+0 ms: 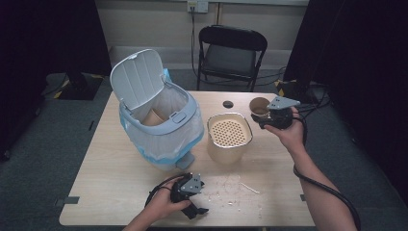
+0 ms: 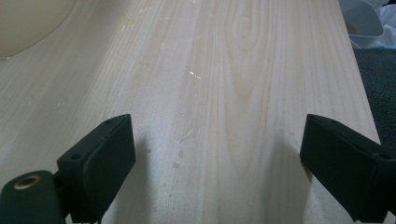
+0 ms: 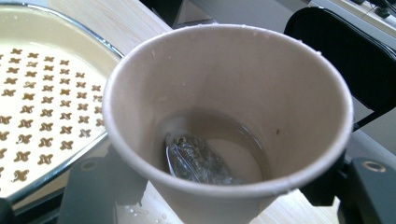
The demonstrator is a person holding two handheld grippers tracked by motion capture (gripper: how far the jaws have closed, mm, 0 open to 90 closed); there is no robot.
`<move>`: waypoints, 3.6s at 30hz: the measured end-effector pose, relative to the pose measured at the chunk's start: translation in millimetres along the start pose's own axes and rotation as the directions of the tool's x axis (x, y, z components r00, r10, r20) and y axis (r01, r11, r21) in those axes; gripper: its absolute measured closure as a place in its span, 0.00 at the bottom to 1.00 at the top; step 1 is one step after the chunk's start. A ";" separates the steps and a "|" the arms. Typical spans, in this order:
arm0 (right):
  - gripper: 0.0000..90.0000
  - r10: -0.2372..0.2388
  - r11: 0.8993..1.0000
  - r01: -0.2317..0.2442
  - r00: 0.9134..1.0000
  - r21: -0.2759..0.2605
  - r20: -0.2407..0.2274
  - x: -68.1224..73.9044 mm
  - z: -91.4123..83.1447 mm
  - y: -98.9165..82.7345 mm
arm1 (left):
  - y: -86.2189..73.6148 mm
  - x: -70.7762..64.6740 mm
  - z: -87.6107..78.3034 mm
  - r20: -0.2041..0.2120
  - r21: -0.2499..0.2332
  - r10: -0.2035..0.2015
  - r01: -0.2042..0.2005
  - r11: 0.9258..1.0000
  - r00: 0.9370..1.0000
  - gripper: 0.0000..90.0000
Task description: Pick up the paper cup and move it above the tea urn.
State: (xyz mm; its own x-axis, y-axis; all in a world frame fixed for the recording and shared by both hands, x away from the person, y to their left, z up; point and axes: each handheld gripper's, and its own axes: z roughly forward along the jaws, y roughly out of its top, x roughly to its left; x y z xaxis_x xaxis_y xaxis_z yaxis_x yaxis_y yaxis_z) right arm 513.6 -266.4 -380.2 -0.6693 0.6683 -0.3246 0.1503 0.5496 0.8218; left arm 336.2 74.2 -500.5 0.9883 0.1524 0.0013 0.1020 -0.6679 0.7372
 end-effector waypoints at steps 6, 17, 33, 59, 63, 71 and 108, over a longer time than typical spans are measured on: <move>0.35 -0.046 0.999 0.046 0.999 0.015 0.020 1.9 3.6 8.0 | 0.0 0.1 0.1 -0.001 -0.002 0.002 -0.002 1.000 1.000 0.11; 0.36 -0.171 0.985 0.170 0.983 0.009 0.068 6.1 5.5 22.7 | -0.2 -0.1 -0.5 -0.001 0.008 -0.003 0.003 1.000 1.000 0.11; 0.36 -0.382 0.924 0.382 0.914 0.030 0.134 15.5 1.7 37.7 | -0.2 -0.3 -0.3 -0.001 0.006 -0.006 0.006 1.000 1.000 0.11; 0.37 -0.881 0.422 0.852 0.306 0.310 0.361 57.0 -0.7 60.0 | 0.2 0.0 -0.7 0.007 0.013 -0.003 0.003 1.000 1.000 0.10; 0.37 -0.926 0.249 0.891 0.104 0.380 0.363 67.3 1.0 58.8 | 0.1 0.1 -0.6 0.008 0.012 -0.002 0.002 1.000 1.000 0.10; 0.37 -0.934 0.050 0.878 -0.128 0.476 0.334 78.3 7.9 59.2 | 0.2 0.1 -0.2 0.009 0.009 0.001 -0.001 1.000 1.000 0.09; 0.35 0.028 1.000 -0.028 0.999 0.006 -0.026 14.8 1.7 57.4 | 0.3 0.0 0.2 0.005 0.006 0.004 -0.004 1.000 1.000 0.09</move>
State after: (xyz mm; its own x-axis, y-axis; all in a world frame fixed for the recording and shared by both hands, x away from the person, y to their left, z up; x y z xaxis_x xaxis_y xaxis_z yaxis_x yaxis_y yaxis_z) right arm 513.6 -224.2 -338.6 -0.6834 0.6703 -0.2894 0.1735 0.5341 0.8274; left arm 336.2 73.8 -500.5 0.9894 0.1455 0.0009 0.0983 -0.6732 0.7329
